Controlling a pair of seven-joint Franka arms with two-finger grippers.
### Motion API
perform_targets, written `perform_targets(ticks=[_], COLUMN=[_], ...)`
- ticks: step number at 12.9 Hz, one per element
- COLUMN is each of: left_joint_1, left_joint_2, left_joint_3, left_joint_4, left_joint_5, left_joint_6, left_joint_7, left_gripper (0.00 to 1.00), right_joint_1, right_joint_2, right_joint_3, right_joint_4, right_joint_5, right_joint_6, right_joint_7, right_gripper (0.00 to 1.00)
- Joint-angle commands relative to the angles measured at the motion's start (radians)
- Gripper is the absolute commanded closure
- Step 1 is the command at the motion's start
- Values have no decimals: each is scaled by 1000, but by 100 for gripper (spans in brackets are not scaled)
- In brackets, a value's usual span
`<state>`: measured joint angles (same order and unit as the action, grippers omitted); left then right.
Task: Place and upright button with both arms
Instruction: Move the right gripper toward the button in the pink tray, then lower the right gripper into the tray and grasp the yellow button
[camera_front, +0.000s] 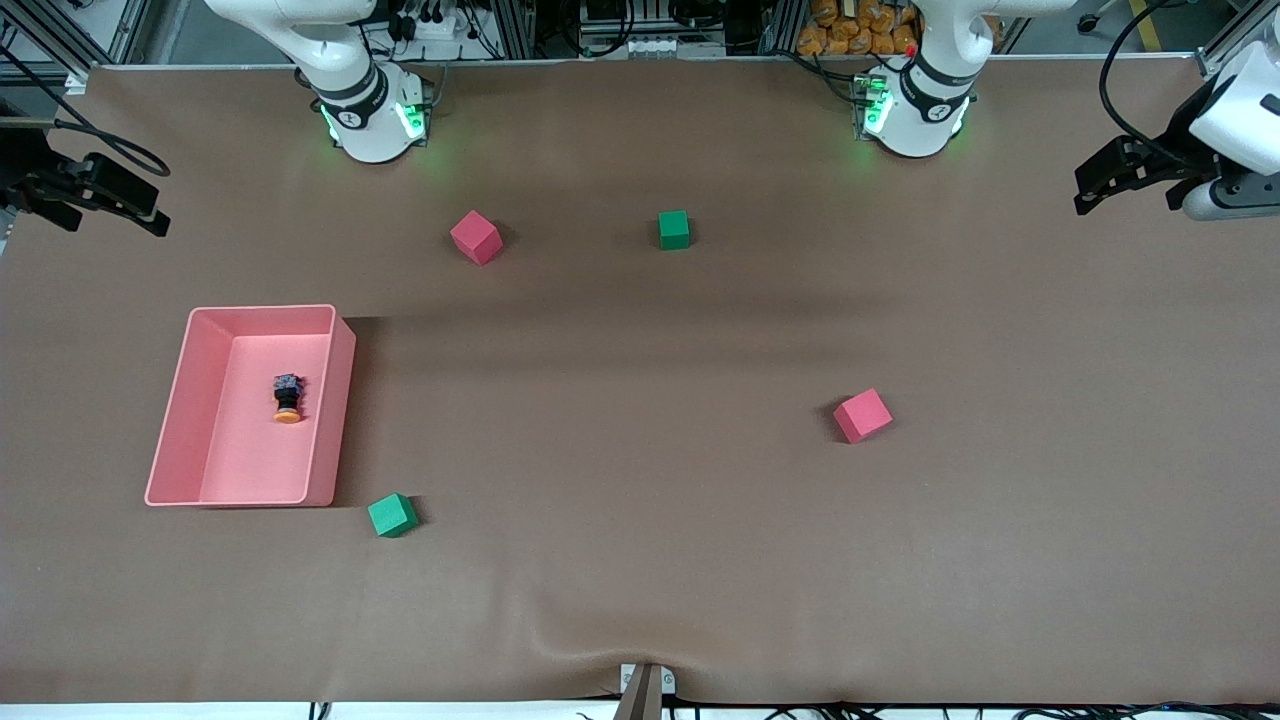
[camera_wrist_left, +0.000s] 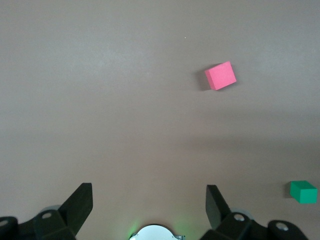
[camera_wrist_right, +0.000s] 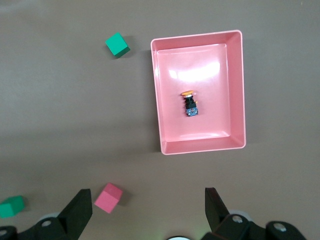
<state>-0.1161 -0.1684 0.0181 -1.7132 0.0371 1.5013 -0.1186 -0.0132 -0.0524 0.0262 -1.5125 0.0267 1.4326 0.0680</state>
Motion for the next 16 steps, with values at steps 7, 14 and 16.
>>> perform_targets(ticks=[7,14,16], left_joint_1=[19,15,13], left_joint_2=[49,61,61], left_joint_3=[-21,-21,-23], left_joint_4=[142,132,135], left_joint_5=[-8,-13,-13], left_joint_6=[-133,-113,-110], left_joint_7=[14,4,4], left_gripper=[0,0,0], right_joint_1=[-11,-24,-56], right_joint_2=[41,290,331], right_joint_3=[-12,-65,-66], right_joint_4=[-2,-56,-164], right_joint_5=[-16,-48,-9], right_joint_6=[-1,153,286], right_joint_7=[-42,-114,-119], right_gripper=[0,0,0])
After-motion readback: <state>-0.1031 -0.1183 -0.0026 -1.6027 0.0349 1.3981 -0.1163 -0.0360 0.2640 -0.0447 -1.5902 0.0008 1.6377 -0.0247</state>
